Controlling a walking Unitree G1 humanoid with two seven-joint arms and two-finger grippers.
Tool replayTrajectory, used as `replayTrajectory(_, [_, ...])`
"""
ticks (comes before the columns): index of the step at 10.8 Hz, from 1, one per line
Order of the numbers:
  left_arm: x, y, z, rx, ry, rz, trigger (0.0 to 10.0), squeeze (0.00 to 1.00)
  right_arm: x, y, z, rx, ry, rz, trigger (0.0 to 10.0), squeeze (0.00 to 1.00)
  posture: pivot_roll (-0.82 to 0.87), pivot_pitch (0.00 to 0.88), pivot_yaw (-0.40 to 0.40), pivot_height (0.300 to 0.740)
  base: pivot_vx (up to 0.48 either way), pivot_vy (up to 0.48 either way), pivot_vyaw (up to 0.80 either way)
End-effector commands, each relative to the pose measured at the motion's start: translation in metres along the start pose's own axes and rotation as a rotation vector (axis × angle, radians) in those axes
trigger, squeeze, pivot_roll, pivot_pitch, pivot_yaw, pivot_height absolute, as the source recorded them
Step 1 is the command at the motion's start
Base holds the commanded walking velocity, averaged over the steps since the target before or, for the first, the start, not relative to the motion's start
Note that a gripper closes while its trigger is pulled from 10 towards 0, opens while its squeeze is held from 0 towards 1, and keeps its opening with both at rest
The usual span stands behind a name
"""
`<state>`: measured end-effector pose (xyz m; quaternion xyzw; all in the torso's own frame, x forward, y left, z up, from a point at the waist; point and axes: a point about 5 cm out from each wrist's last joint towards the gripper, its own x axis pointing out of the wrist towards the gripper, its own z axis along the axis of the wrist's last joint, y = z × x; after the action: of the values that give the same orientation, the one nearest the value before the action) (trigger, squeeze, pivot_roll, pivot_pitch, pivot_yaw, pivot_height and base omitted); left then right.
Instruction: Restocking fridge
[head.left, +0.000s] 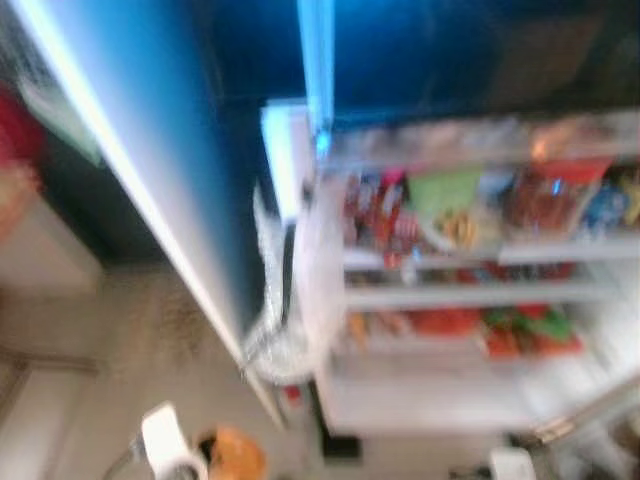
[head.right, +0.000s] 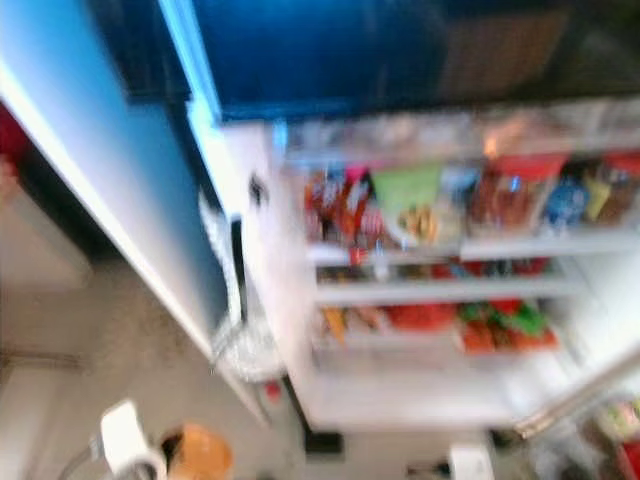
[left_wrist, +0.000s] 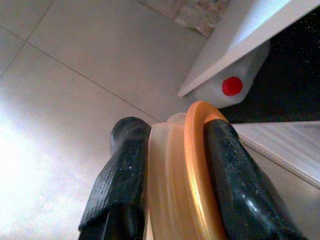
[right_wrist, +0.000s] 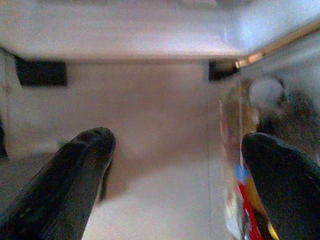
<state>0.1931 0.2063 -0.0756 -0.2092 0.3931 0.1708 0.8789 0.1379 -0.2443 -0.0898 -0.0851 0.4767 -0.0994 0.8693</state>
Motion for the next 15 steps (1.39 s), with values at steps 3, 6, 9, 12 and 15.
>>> replayTrajectory(3, [-0.0046, 0.0091, -0.0217, 0.011, 0.095, 0.032, 10.0, 0.00, -0.0019, 0.0037, -0.0090, 0.007, 0.031, 0.009, 10.0, 0.00, -0.14, 0.110, 0.055, 0.740, 0.000, 0.000, 0.00])
replayTrajectory(6, [-0.0054, 0.0105, -0.0242, 0.012, 0.098, 0.035, 10.0, 0.00, -0.0019, 0.0035, -0.0089, 0.007, 0.032, 0.010, 10.0, 0.00, -0.14, 0.110, 0.054, 0.740, 0.000, 0.000, 0.00])
replayTrajectory(9, [-0.0061, 0.0138, -0.0251, 0.014, 0.105, 0.045, 10.0, 0.00, -0.0019, 0.0037, -0.0090, 0.008, 0.032, 0.010, 10.0, 0.00, -0.14, 0.109, 0.055, 0.740, 0.000, 0.000, 0.00])
replayTrajectory(12, [-0.0062, 0.0145, -0.0254, 0.044, 0.112, 0.045, 10.0, 0.00, -0.0019, 0.0042, -0.0089, 0.009, 0.032, 0.012, 10.0, 0.00, -0.14, 0.108, 0.056, 0.740, 0.000, 0.000, 0.00])
replayTrajectory(15, [-0.0069, 0.0169, -0.0266, 0.048, 0.115, 0.056, 10.0, 0.00, -0.0018, 0.0034, -0.0092, -0.002, 0.037, 0.003, 10.0, 0.00, -0.14, 0.107, 0.057, 0.740, 0.000, -0.423, 0.00])
